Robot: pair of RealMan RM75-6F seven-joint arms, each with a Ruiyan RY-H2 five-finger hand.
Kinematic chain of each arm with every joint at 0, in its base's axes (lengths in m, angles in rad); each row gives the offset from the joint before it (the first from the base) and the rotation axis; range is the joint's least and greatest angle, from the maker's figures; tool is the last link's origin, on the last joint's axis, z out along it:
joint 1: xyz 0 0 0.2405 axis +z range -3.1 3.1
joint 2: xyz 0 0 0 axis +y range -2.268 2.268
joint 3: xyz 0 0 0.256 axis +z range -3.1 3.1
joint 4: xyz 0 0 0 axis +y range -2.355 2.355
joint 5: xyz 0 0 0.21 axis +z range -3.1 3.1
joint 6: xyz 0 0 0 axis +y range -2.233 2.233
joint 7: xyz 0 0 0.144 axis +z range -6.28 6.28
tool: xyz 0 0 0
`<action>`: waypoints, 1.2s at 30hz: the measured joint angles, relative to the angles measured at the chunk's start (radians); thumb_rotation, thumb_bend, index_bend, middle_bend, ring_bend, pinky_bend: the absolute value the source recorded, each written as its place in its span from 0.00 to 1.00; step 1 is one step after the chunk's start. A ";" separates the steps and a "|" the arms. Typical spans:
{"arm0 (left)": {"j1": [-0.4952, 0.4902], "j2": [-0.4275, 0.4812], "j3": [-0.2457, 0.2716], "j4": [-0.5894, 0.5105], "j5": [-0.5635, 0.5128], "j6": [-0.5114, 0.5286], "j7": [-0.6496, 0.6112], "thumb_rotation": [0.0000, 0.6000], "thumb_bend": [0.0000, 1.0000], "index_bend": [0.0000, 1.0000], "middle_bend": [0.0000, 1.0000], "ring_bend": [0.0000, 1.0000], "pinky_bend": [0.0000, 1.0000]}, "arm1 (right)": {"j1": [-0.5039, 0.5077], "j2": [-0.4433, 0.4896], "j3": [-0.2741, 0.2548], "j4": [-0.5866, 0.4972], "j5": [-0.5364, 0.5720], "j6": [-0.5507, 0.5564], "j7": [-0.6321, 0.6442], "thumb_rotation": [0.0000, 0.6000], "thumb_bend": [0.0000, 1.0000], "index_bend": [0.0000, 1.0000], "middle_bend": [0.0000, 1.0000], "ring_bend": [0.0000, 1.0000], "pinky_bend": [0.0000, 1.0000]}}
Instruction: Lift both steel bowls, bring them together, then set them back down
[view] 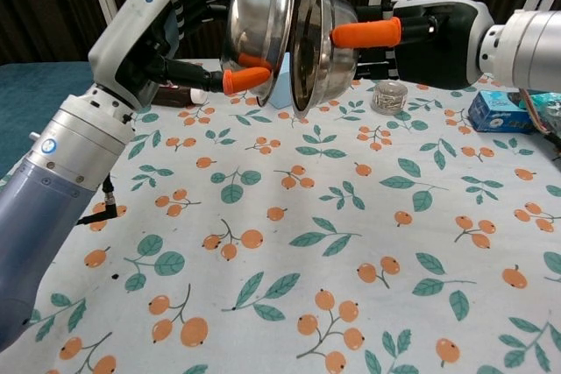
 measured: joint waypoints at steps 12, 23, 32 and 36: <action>0.025 0.233 0.013 -0.267 -0.067 -0.201 0.494 1.00 0.00 0.40 0.29 0.23 0.35 | -0.003 -0.040 -0.033 0.129 0.122 0.000 -0.608 1.00 0.10 0.46 0.29 0.46 0.17; 0.048 0.549 -0.010 -0.760 -0.389 -0.525 0.960 1.00 0.00 0.36 0.28 0.23 0.35 | -0.012 -0.052 -0.054 0.165 0.233 0.059 -1.158 1.00 0.11 0.46 0.29 0.45 0.16; 0.011 0.649 -0.007 -0.864 -0.754 -0.675 1.268 1.00 0.00 0.34 0.28 0.23 0.35 | -0.003 -0.072 -0.074 0.156 0.312 0.102 -1.527 1.00 0.11 0.47 0.29 0.44 0.16; -0.024 0.663 -0.002 -0.875 -0.894 -0.723 1.365 1.00 0.00 0.33 0.26 0.23 0.35 | 0.001 -0.089 -0.084 0.163 0.344 0.119 -1.646 1.00 0.11 0.47 0.29 0.43 0.15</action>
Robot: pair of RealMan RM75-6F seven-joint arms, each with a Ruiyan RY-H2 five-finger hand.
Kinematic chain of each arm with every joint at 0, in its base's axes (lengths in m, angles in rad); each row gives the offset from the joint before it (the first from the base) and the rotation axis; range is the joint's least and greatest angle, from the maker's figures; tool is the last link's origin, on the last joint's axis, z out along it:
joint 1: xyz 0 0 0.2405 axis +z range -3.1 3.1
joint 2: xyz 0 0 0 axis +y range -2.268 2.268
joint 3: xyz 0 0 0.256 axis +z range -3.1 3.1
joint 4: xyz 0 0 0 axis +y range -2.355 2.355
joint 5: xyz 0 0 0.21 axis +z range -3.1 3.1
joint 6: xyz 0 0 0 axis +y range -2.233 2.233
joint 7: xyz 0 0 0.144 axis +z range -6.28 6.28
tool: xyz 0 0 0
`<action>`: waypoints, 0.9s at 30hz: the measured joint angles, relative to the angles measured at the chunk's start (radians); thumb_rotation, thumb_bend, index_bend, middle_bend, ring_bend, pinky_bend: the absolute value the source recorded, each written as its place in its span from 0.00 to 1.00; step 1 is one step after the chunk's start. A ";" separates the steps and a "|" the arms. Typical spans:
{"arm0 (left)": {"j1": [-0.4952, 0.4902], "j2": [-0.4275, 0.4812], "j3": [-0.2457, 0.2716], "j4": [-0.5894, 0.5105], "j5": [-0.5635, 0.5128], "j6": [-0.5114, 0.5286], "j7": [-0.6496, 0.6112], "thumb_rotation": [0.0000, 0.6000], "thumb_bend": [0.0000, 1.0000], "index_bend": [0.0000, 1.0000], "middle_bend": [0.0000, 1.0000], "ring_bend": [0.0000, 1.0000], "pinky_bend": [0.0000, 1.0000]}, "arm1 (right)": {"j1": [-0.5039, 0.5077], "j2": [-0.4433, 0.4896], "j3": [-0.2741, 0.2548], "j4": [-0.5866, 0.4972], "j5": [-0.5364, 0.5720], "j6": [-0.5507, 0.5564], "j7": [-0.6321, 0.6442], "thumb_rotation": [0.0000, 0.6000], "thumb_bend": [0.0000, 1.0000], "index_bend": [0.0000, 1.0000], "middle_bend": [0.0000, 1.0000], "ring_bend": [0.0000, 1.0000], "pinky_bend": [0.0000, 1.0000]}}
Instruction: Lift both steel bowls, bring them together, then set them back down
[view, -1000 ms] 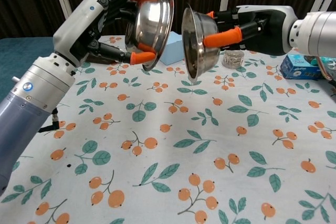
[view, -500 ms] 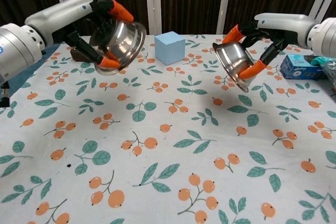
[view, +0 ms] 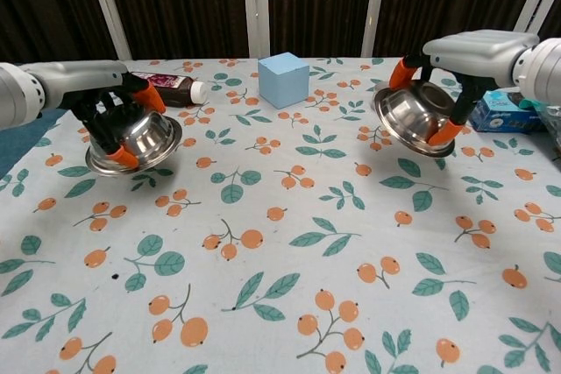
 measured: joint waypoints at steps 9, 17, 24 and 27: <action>-0.041 -0.043 0.005 0.063 -0.040 -0.068 -0.032 1.00 0.00 0.29 0.19 0.17 0.29 | 0.007 -0.026 -0.014 0.009 0.091 -0.015 -0.139 1.00 0.11 0.47 0.29 0.37 0.08; -0.044 -0.089 0.011 0.120 0.038 -0.098 -0.100 1.00 0.00 0.14 0.01 0.00 0.14 | 0.014 -0.035 -0.022 0.005 0.177 -0.070 -0.180 1.00 0.10 0.23 0.13 0.16 0.00; -0.041 -0.092 0.014 0.118 0.095 -0.116 -0.155 1.00 0.00 0.09 0.00 0.00 0.10 | 0.021 -0.042 -0.016 -0.021 0.249 -0.077 -0.207 1.00 0.05 0.10 0.05 0.11 0.00; -0.040 -0.082 0.015 0.101 0.110 -0.118 -0.166 1.00 0.00 0.08 0.00 0.00 0.10 | 0.020 -0.042 -0.009 -0.028 0.258 -0.064 -0.208 1.00 0.03 0.05 0.04 0.09 0.00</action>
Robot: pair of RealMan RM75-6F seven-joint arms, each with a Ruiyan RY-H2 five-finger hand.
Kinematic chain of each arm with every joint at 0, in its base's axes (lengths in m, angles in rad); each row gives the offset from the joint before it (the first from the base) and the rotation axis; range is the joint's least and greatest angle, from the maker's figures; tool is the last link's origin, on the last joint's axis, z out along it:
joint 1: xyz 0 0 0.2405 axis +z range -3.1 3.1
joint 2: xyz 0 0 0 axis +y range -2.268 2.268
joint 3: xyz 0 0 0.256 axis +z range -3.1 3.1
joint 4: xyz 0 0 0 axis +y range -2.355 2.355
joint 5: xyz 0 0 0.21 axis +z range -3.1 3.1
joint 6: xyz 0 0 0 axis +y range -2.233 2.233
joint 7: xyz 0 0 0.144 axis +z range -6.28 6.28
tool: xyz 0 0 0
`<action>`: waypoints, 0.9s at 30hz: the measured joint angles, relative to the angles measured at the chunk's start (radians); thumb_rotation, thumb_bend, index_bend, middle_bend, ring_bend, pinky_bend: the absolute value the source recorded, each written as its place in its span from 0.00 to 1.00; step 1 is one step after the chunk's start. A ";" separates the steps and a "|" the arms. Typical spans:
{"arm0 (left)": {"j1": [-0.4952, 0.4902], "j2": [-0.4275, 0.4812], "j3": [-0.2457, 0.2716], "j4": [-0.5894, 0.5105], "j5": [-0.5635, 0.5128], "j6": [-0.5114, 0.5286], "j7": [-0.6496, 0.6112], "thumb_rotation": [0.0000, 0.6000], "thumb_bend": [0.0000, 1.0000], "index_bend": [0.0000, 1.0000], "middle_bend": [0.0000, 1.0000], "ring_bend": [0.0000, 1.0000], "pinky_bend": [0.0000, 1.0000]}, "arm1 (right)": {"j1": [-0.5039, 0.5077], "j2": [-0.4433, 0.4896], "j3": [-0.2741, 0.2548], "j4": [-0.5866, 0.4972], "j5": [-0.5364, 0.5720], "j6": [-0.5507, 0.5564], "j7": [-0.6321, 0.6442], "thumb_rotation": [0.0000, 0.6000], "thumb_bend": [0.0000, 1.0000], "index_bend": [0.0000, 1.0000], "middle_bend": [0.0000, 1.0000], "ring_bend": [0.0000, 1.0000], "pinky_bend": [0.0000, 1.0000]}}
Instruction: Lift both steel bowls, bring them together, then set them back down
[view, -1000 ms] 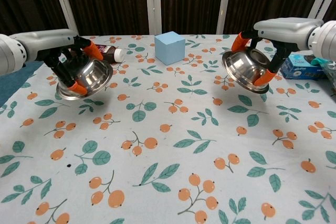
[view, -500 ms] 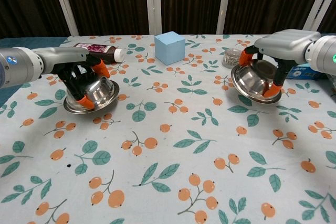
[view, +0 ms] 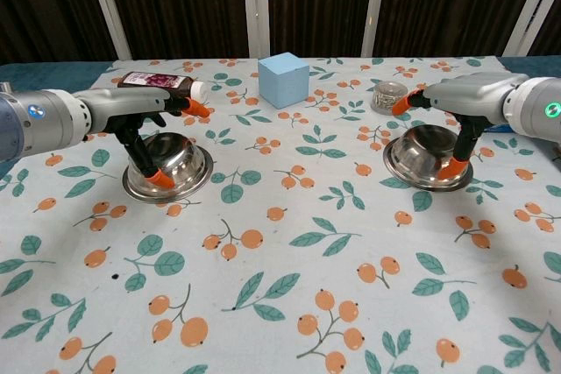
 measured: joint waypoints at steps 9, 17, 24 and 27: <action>0.043 0.095 -0.019 -0.127 0.119 0.096 -0.055 1.00 0.00 0.08 0.00 0.00 0.10 | -0.035 0.029 0.052 -0.021 -0.045 0.066 0.132 1.00 0.02 0.06 0.03 0.10 0.00; 0.175 0.269 0.040 -0.251 0.228 0.384 0.120 1.00 0.00 0.08 0.00 0.00 0.10 | -0.147 0.105 0.093 0.038 -0.150 0.201 0.351 1.00 0.01 0.07 0.03 0.10 0.00; 0.307 0.429 0.111 -0.299 0.304 0.475 0.080 1.00 0.00 0.08 0.00 0.00 0.08 | -0.255 0.200 0.073 0.028 -0.234 0.242 0.521 1.00 0.01 0.07 0.03 0.10 0.00; 0.367 0.483 0.140 -0.302 0.370 0.518 0.003 1.00 0.00 0.09 0.00 0.00 0.08 | -0.310 0.236 0.051 0.002 -0.288 0.275 0.605 1.00 0.01 0.08 0.03 0.10 0.00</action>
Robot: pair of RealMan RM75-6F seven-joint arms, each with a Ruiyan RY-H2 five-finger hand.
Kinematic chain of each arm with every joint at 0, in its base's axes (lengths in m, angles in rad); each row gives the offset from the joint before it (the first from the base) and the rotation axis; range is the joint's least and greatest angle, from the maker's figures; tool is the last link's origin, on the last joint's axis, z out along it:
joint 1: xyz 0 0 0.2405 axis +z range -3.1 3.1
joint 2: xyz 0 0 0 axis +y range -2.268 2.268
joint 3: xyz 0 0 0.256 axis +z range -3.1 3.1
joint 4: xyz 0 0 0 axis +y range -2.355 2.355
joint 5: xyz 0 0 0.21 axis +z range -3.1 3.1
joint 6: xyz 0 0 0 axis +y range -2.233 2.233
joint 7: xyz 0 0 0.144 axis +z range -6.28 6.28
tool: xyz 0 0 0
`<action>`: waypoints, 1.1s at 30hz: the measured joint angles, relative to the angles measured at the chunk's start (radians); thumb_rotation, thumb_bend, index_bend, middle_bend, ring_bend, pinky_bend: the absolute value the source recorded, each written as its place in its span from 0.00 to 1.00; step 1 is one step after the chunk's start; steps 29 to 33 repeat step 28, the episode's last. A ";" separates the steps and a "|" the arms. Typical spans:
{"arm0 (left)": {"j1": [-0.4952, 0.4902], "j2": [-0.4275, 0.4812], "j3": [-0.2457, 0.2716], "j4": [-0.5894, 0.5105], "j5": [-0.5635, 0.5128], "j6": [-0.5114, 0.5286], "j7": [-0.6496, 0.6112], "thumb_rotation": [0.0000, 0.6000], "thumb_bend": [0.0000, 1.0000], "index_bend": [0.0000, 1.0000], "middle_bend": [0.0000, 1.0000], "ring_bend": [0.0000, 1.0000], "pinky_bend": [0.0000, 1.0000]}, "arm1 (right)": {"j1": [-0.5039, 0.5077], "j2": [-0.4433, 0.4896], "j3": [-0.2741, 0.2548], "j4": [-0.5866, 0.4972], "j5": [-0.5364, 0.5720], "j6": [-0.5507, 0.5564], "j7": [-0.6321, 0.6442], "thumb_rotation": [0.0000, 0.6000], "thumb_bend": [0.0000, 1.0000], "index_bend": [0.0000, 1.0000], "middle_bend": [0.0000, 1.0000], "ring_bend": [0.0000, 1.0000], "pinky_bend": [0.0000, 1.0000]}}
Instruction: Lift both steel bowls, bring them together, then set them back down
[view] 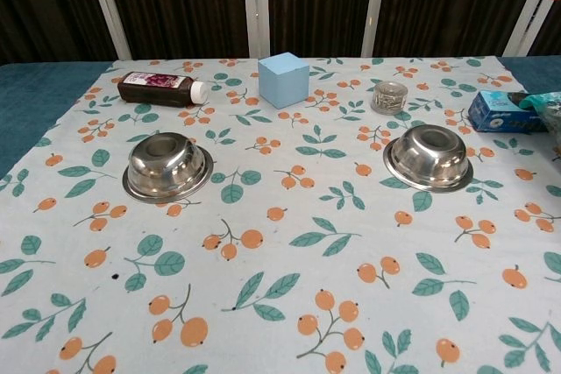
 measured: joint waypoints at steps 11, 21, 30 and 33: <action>0.259 0.026 0.106 0.057 0.249 0.288 -0.248 1.00 0.00 0.09 0.00 0.00 0.08 | -0.240 0.087 -0.199 -0.127 -0.305 0.256 0.044 1.00 0.01 0.13 0.03 0.10 0.00; 0.383 -0.019 0.131 0.151 0.241 0.330 -0.322 1.00 0.00 0.12 0.00 0.00 0.08 | -0.329 0.098 -0.240 -0.151 -0.374 0.339 -0.074 1.00 0.01 0.13 0.03 0.10 0.00; 0.378 -0.026 0.105 0.138 0.202 0.246 -0.284 1.00 0.00 0.13 0.00 0.00 0.08 | -0.356 0.109 -0.223 -0.168 -0.380 0.369 -0.101 1.00 0.01 0.13 0.03 0.10 0.00; 0.378 -0.026 0.105 0.138 0.202 0.246 -0.284 1.00 0.00 0.13 0.00 0.00 0.08 | -0.356 0.109 -0.223 -0.168 -0.380 0.369 -0.101 1.00 0.01 0.13 0.03 0.10 0.00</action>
